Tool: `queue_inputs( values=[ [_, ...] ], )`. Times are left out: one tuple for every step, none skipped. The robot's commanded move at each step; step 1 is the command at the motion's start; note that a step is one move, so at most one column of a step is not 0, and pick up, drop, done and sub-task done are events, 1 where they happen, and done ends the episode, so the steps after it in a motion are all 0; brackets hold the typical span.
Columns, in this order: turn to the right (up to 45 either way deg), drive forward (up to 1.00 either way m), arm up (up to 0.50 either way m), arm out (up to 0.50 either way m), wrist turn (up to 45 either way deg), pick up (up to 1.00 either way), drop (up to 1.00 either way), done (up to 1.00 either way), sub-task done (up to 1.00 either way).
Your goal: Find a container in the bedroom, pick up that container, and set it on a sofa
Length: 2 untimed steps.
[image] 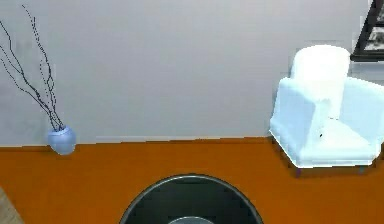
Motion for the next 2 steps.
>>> queue_inputs(
  values=[
    [0.0,0.45,0.0,0.0,0.0,0.0,0.0,0.0,0.0],
    [-3.0,0.0,0.0,0.0,0.0,0.0,0.0,0.0,0.0]
  ],
)
